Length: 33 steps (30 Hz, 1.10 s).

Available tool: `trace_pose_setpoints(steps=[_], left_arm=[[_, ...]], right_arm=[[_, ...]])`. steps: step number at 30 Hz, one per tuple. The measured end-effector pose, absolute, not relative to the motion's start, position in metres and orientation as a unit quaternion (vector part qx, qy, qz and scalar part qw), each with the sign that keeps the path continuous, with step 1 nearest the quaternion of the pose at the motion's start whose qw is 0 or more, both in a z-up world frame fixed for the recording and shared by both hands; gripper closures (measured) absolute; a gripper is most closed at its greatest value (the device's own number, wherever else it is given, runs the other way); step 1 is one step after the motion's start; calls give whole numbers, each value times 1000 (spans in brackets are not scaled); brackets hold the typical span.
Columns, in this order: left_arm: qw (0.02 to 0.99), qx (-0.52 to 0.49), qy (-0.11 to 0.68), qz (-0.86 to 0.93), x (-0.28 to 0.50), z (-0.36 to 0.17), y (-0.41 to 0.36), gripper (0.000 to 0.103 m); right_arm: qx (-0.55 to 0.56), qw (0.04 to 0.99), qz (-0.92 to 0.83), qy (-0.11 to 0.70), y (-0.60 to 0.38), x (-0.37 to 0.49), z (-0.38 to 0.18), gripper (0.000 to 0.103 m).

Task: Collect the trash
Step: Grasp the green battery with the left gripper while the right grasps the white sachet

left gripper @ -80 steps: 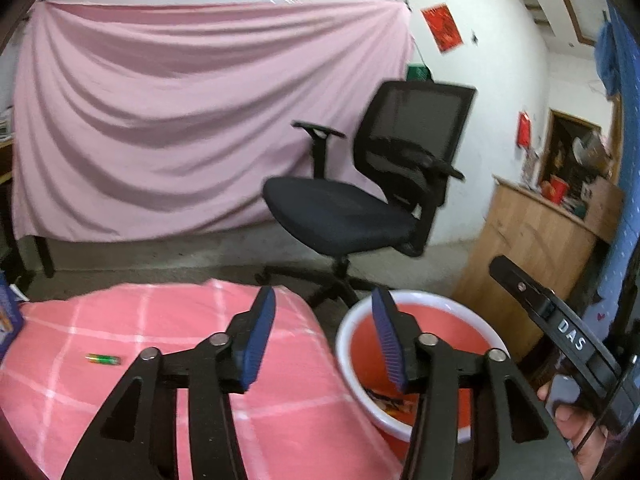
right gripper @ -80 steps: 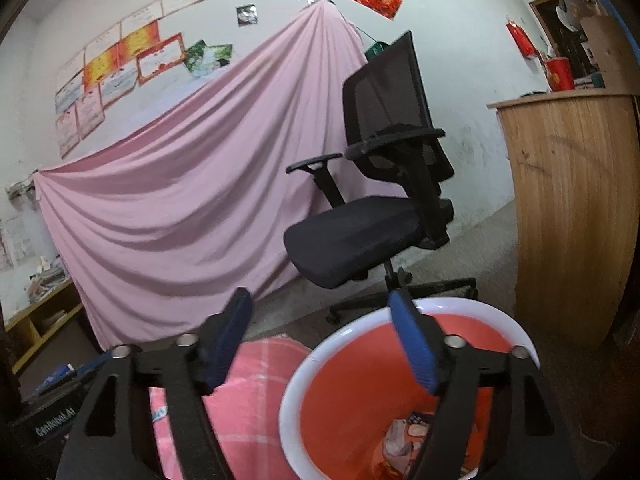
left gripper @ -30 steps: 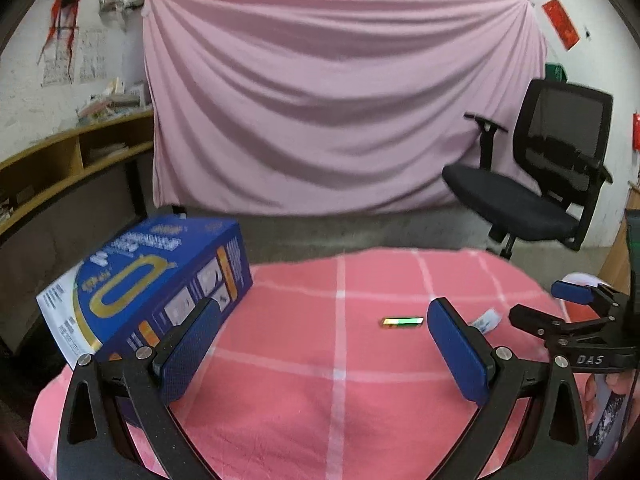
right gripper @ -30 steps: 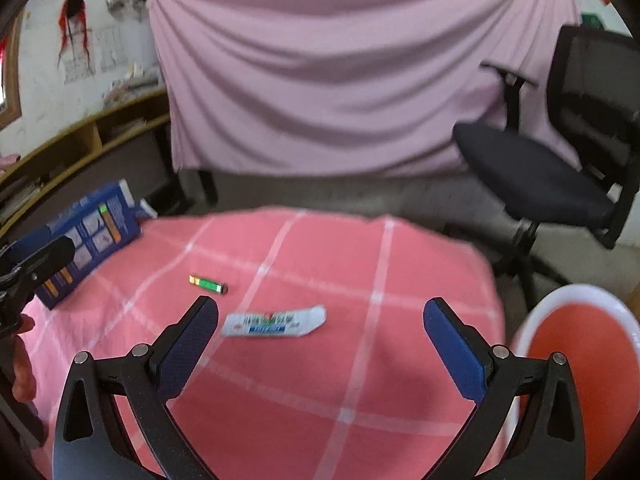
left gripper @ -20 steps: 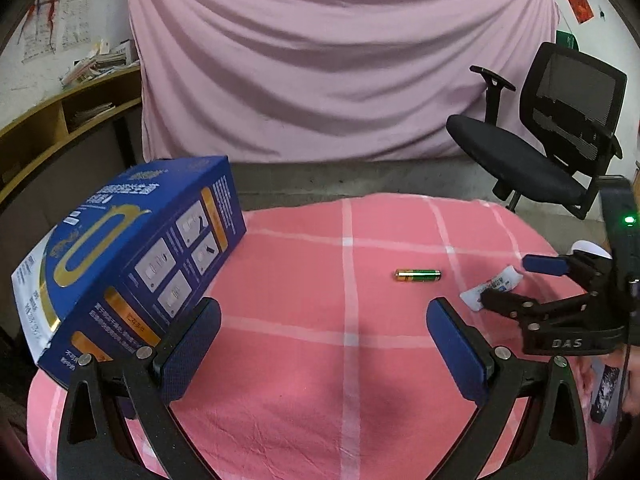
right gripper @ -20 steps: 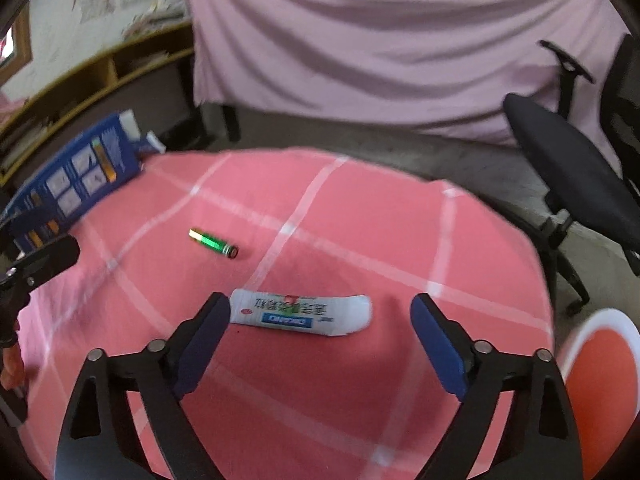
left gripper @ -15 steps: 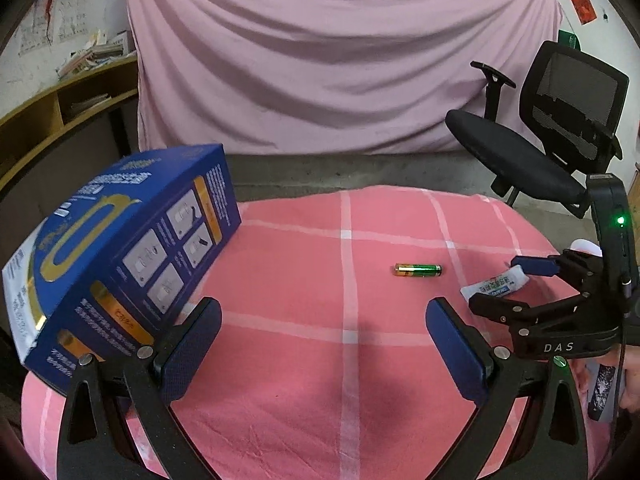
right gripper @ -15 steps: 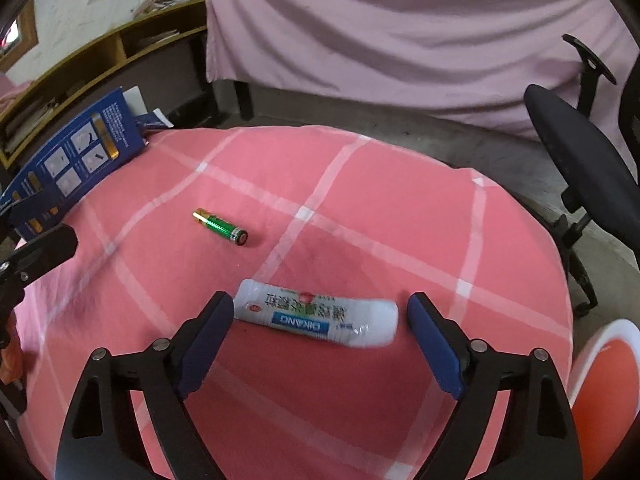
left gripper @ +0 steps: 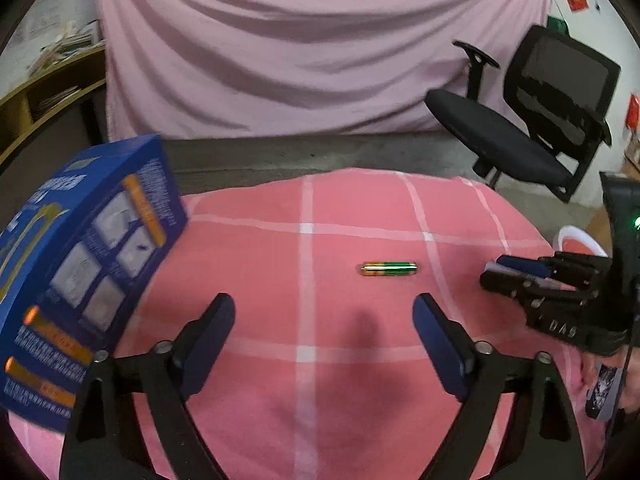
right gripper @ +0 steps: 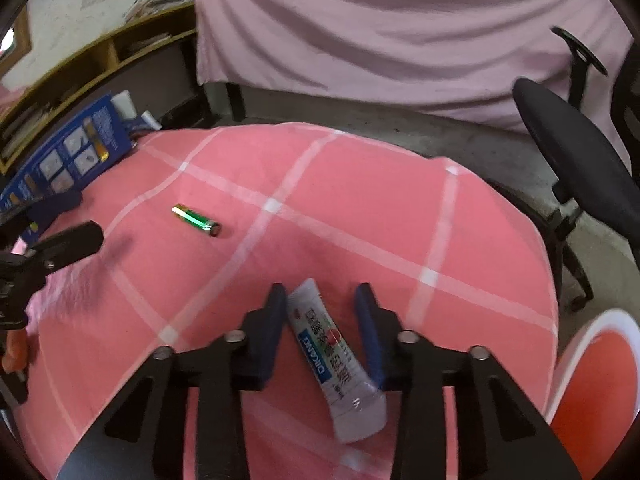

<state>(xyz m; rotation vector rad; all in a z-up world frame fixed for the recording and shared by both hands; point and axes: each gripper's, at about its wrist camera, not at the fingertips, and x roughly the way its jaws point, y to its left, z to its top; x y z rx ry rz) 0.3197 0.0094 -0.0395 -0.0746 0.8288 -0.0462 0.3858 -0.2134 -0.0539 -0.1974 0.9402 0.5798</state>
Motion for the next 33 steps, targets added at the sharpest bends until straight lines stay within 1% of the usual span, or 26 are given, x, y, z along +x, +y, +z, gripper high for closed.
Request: trace_pose_setpoints(steps=[3,4,5,6,7,8,9,10,16,17,19,20,23,24,25,26,27,28,29,30,33], left_arm=[[911,-17,410,-44,333,-42,1,19],[910,-7,412,-54,338,-42,-3,20],[909,4,413,-61,342,-43,-6,21],[907,15,414,-67,347,-44,-9,24],[905,27,418,-77,352,-45,-12,27],[902,34,422,-84,356,-47,-14,35],[899,42,425,-92,361,-49,-15,43],[897,50,428,-102,365,-50,-17,45],[875,92,449,-155,378,-65,-31,47],[870,96,456,-162,379,-68,-34,50],[868,103,456,-168,380,-69,-37,53],[867,102,456,-174,378,-69,-38,58],[865,105,457,-178,376,-70,-39,64],[865,107,457,-179,376,-70,-40,70],[864,110,457,-180,374,-71,-41,72],[864,114,457,-181,374,-71,-44,78],[863,119,456,-183,373,-71,-46,82],[862,124,456,-185,371,-70,-49,85],[861,128,456,-186,370,-70,-52,89],[861,134,456,-184,369,-70,-54,90],[859,143,457,-180,367,-72,-60,94]], right_arm=[[-63,855,261,444,-226,390,-52,76],[-54,857,259,443,-228,392,-51,73],[-41,859,256,442,-233,393,-50,72],[-32,861,254,440,-237,393,-48,71],[-25,861,255,439,-240,392,-47,67],[-20,862,258,437,-243,391,-46,62],[-21,862,260,436,-241,389,-45,61],[-25,861,261,435,-242,386,-44,60],[-47,861,268,430,-239,376,-41,60],[-48,860,269,431,-239,375,-42,60],[-51,860,272,430,-238,373,-42,60],[-54,859,273,429,-238,372,-43,60],[-72,856,279,429,-230,369,-44,60],[-81,855,282,429,-227,367,-44,60],[-90,853,282,429,-225,365,-45,60],[-100,853,280,428,-222,362,-46,62],[-108,852,279,429,-220,360,-47,64],[-113,851,279,430,-219,360,-48,69],[-117,851,278,431,-218,360,-49,70],[-119,851,277,431,-218,360,-49,71],[-121,848,277,434,-218,360,-51,78]])
